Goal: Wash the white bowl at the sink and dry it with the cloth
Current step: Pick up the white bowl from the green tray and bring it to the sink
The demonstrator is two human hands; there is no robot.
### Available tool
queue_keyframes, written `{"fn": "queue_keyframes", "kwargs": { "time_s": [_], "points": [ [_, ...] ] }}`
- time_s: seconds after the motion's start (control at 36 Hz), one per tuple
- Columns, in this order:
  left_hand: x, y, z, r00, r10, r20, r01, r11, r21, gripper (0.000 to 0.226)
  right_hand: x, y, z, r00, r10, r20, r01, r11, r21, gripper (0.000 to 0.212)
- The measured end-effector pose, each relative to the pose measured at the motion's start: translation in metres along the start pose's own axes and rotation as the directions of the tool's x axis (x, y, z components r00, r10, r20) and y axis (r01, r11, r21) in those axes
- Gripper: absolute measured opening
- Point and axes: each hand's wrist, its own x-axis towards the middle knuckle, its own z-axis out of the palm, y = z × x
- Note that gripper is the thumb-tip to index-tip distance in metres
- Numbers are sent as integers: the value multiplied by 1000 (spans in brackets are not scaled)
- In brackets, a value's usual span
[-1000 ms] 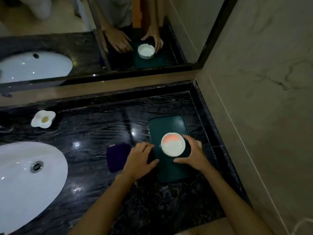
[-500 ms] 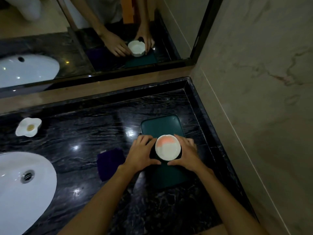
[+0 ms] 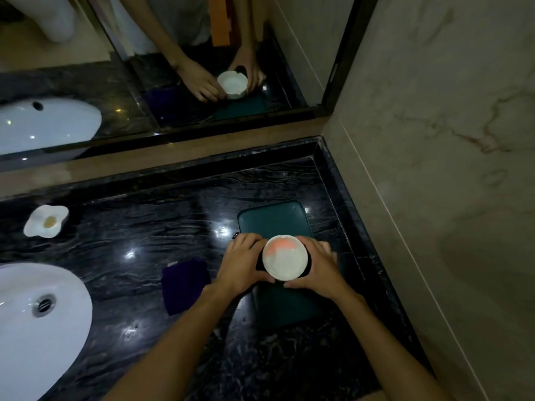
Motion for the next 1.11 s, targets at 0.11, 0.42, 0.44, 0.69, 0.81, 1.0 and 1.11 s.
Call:
{"fn": "queue_keyframes", "kwargs": {
  "time_s": [0.11, 0.42, 0.44, 0.69, 0.81, 1.0, 1.11],
  "points": [
    [-7, 7, -11, 1000, 0, -16, -4, 978, -208, 92, -4, -8, -9, 1000, -26, -12, 26, 999, 30, 109],
    [-43, 34, -59, 996, -85, 40, 81, 563, -823, 88, -19, -51, -41, 988, -151, 22, 133, 922, 363, 106],
    [-48, 36, -61, 996, -82, 43, 79, 512, -856, 88, -21, -56, -42, 986, -164, 28, 140, 910, 390, 106],
    [-104, 47, -88, 997, -77, 0, 17, 218, -976, 96, -49, -103, -44, 961, -273, 32, 225, 848, 480, 108],
    [-132, 50, -95, 992, -122, -37, -19, 147, -989, 94, -60, -130, -42, 940, -340, 31, 277, 813, 512, 106],
    [-181, 44, -102, 974, -205, -96, -88, 47, -995, 93, -71, -169, -26, 884, -451, 119, 303, 749, 590, 105],
    [-209, 36, -107, 949, -282, -138, -128, 54, -990, 93, -74, -189, -12, 848, -496, 186, 307, 747, 589, 107]
  ]
}}
